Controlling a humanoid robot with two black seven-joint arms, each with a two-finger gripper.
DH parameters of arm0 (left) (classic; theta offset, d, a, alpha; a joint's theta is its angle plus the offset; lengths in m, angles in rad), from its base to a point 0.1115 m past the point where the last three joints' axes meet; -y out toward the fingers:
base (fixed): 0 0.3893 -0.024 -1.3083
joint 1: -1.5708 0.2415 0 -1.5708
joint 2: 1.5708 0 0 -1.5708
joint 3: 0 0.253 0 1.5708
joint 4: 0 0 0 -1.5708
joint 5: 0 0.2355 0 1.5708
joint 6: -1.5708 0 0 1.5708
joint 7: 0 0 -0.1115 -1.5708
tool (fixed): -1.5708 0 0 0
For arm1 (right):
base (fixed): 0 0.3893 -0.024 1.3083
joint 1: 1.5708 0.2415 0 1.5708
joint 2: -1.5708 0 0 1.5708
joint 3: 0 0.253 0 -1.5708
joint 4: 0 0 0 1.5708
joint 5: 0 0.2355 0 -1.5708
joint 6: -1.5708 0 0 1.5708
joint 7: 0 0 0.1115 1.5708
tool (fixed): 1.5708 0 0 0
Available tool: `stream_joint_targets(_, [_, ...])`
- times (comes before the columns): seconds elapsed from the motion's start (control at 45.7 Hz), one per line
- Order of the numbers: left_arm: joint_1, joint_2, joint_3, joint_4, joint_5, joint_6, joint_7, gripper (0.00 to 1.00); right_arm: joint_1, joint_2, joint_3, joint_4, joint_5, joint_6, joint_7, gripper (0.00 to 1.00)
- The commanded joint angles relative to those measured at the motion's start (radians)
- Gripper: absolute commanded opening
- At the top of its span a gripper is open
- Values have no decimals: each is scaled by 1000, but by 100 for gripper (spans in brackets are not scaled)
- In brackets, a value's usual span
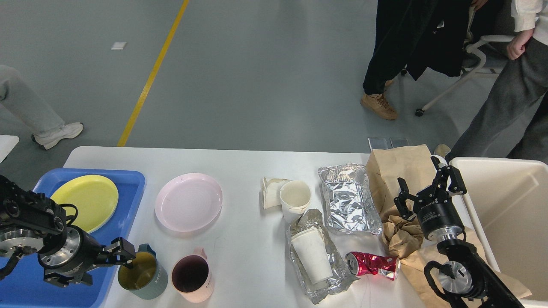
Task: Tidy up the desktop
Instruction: 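Lower the left gripper onto the dark green mug and grasp it, then carry the green mug to the tray corner nearest the left arm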
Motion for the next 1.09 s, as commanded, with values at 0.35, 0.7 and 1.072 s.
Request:
stream_joint_targets(0.35, [121, -68, -77, 63, 26, 78, 2, 74, 0, 1, 0, 0, 0, 0, 0, 100])
stream_joint_targets(0.7, [140, -69, -77, 65, 26, 86, 12, 22, 0, 1, 0, 0, 0, 0, 0, 100])
stream_joint_targets(1.072, [141, -69, -77, 74, 26, 89, 125, 0, 0, 1, 0, 0, 0, 0, 0, 100])
